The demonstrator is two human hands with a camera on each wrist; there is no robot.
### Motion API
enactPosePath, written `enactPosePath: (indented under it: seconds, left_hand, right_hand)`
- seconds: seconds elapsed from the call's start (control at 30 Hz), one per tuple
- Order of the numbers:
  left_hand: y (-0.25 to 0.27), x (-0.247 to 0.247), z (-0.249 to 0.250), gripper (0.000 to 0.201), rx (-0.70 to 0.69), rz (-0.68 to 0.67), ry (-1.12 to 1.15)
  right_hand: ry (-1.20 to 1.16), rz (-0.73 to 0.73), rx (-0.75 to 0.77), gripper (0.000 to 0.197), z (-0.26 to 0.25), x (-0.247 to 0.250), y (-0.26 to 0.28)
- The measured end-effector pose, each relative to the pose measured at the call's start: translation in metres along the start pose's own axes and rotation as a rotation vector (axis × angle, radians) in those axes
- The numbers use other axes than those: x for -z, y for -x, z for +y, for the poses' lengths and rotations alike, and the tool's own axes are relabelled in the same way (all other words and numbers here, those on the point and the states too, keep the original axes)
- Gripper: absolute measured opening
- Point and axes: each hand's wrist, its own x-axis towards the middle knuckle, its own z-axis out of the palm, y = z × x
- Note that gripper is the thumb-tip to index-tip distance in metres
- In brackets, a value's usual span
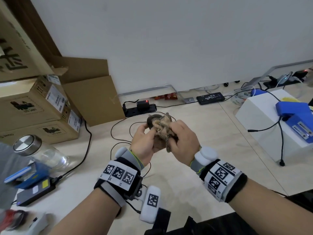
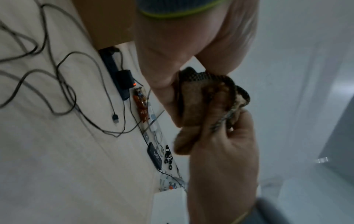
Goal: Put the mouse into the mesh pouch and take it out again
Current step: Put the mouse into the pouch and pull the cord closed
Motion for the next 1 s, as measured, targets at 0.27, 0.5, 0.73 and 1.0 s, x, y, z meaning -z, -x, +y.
enactPosePath:
  seconds: [0.27, 0.5, 0.73, 1.0]
  left_hand:
    - [0.003, 0.002, -0.007, 0.075, 0.061, -0.179, -0.115]
    - [0.006, -0.004, -0.011, 0.075, 0.019, -0.171, -0.327]
    - [0.002, 0.013, -0.008, 0.068, 0.088, -0.33, 0.02]
    - [-0.001, 0.033, -0.023, 0.051, -0.266, -0.146, -0.818]
  right_hand:
    - [-0.015, 0.015, -0.139, 0.037, -0.005, 0.012, -0.029]
    - [-0.006, 0.055, -0.348, 0.015, 0.004, 0.01, -0.036]
    - [-0.09, -0.099, -0.111, 0.02, -0.006, 0.003, 0.012]
    - [-0.234, 0.199, -0.615, 0.019, 0.024, 0.013, -0.015]
